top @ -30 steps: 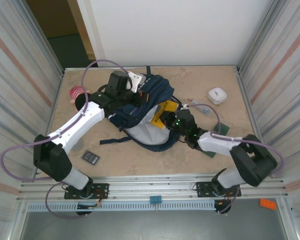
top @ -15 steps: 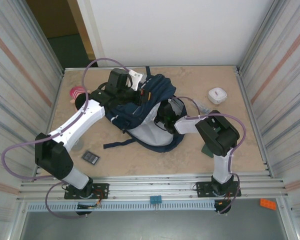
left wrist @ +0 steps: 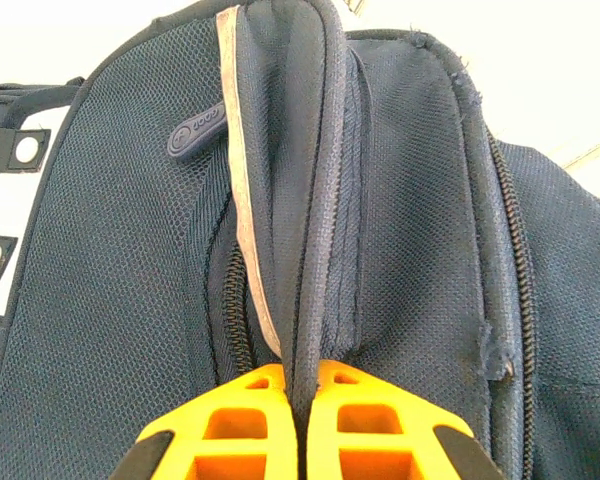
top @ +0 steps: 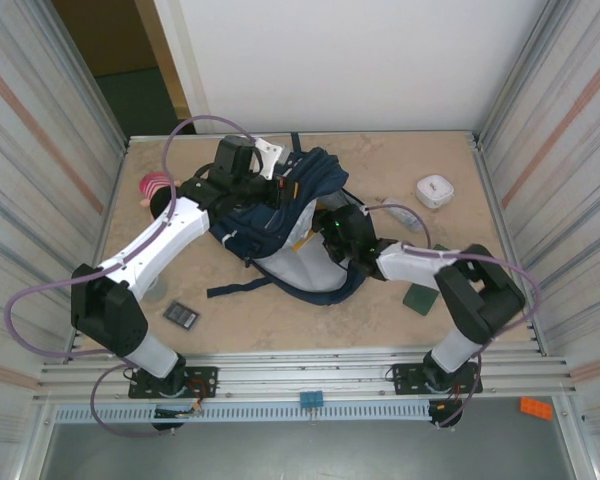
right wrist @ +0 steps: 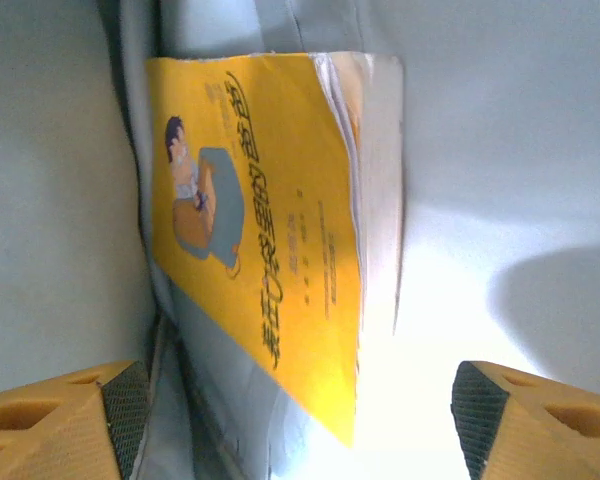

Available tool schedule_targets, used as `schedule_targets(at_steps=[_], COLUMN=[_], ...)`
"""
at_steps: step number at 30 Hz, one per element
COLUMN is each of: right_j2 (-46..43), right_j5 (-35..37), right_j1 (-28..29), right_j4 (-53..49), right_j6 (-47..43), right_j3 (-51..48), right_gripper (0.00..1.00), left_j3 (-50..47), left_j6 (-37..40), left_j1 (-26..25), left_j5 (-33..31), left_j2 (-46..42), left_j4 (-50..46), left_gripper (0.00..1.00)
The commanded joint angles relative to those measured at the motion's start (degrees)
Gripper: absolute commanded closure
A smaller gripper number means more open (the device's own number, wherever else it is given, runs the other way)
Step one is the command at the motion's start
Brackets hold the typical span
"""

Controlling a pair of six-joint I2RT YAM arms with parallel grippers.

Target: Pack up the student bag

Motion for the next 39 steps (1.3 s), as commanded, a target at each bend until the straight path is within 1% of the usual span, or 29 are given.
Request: schedule_targets(at_steps=[1,4,10,13,16,20,24,25,26,28,29,30,32,34,37,39], right_j2=[-6.07,-11.66,-24.96,-30.99,-36.13,-41.89,-43.56,-43.25,-42.67,-40.99,-39.88,-38.67,-35.21,-30.09,-22.46,-17.91], right_j5=[-0.53,-1.24,-3.09,-3.26,-2.56,-4.33,-4.87,-4.95,-5.16,-4.94,-4.54,-3.68,-1.85,-1.44,0.33,0.09], right_j1=[-0.42,-0.93,-1.53,-2.02,-2.32,-1.79,0.20,0.88,1.79,3.79,5.19,6.60,9.70,12.15,15.14,16.02], right_j4=[-7.36,-11.48,-18.06,-24.97,-31.99,-34.77,-38.90,-40.15,-41.15,-43.16,-44.16,-45.02,-46.49,-47.25,-47.46,-45.77], right_j6=[-2.25,-3.76,-9.36,-13.14,-20.13,-30.89,-40.78,-43.29,-46.57,-53.93,-58.40,-62.14,-70.67,-79.45,-89.04,-93.19], right_j3=[-2.71,-4.52,-7.22,-6.61,-4.25,-1.78,1.88,2.78,3.78,5.62,6.50,7.32,9.05,10.78,13.26,13.46], right_gripper=[0.16,0.16,0.22,0.22,0.23,0.26,0.27,0.27,0.27,0.27,0.27,0.27,0.27,0.26,0.24,0.21], left_j3=[1.99,1.80,1.63,0.59,-1.60,-6.00,-9.31,-9.78,-10.25,-10.85,-11.34,-11.83,-13.33,-15.15,-17.69,-19.50], left_j6=[2.42,2.87,6.22,7.27,7.83,9.49,11.53,11.41,10.77,9.00,8.08,7.19,4.18,0.85,-2.89,-4.18], left_j1=[1.07,1.04,1.39,1.39,1.05,-0.95,-3.65,-3.97,-4.08,-4.00,-3.76,-3.34,-1.40,1.43,5.97,8.38], left_j5=[-2.84,-3.37,-2.26,-2.27,-2.07,-4.74,-4.88,-4.15,-3.20,-1.46,-1.01,-0.75,-0.13,1.17,1.39,0.65], left_j2=[-0.23,-0.07,-0.49,-0.29,0.07,1.06,3.79,4.41,4.88,4.83,4.20,3.46,1.18,-0.97,-4.62,-7.15], left_j4=[5.62,5.66,4.16,3.87,4.01,4.74,5.44,5.61,5.98,6.66,7.16,7.69,8.61,9.39,8.27,7.08], left_gripper=[1.00,1.00,1.00,1.00,1.00,1.00,0.99,0.95,0.86,0.57,0.46,0.40,0.33,0.29,0.26,0.25])
